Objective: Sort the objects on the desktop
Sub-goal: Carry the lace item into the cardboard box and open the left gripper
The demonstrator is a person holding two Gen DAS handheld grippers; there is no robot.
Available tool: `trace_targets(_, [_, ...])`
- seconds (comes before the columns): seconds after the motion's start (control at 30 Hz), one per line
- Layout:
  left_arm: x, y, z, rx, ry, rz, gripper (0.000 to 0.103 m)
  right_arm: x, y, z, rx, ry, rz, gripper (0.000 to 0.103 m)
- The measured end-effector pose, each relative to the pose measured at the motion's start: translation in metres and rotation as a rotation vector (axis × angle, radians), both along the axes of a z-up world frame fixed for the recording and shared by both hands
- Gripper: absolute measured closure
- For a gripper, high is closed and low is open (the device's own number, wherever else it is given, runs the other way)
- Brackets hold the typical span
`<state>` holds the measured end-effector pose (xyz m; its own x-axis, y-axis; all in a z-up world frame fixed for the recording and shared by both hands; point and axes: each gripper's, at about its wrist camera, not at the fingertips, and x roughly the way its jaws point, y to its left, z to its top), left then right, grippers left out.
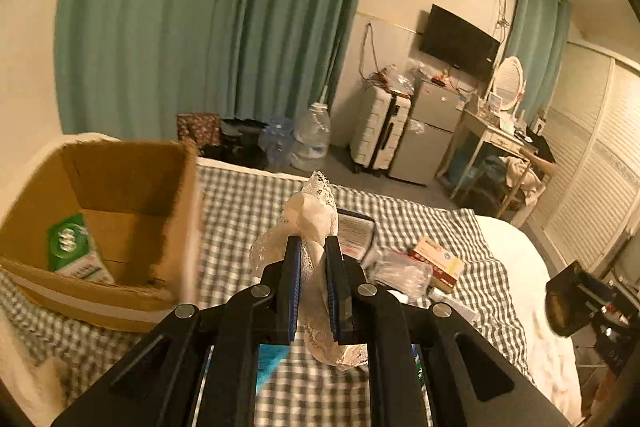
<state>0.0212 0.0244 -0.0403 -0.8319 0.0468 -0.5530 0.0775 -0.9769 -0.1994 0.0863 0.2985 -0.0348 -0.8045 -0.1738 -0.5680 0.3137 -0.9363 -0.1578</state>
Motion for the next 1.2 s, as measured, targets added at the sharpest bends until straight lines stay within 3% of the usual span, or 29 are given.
trace_targets(0.13, [0.01, -0.035, 0.021, -0.004, -0.014, 0.013, 0.091, 0.004, -0.029, 0.027, 0.019, 0.034, 0.055, 0.075])
trace_targets(0.33, [0.02, -0.088, 0.053, -0.081, -0.005, 0.054, 0.091, -0.004, -0.087, 0.066, -0.007, 0.056, 0.177, 0.075])
trace_targets(0.43, [0.018, -0.115, 0.058, -0.147, -0.015, 0.084, 0.091, -0.013, -0.122, 0.081, -0.031, 0.04, 0.25, 0.075])
trace_targets(0.6, [0.016, -0.155, 0.046, -0.161, -0.014, 0.109, 0.091, -0.032, -0.193, 0.091, -0.064, 0.001, 0.368, 0.075])
trace_targets(0.8, [0.001, -0.196, 0.008, -0.143, -0.059, 0.123, 0.091, -0.059, -0.277, 0.075, -0.108, -0.07, 0.463, 0.075])
trace_targets(0.93, [-0.007, -0.216, -0.019, -0.123, -0.101, 0.134, 0.091, -0.089, -0.329, 0.045, -0.136, -0.169, 0.483, 0.076])
trace_targets(1.13, [-0.015, -0.224, -0.04, -0.111, -0.126, 0.143, 0.091, -0.124, -0.368, 0.007, -0.17, -0.256, 0.459, 0.076])
trace_targets(1.2, [-0.016, -0.223, -0.041, -0.116, -0.127, 0.144, 0.083, -0.135, -0.374, -0.004, -0.18, -0.292, 0.441, 0.075])
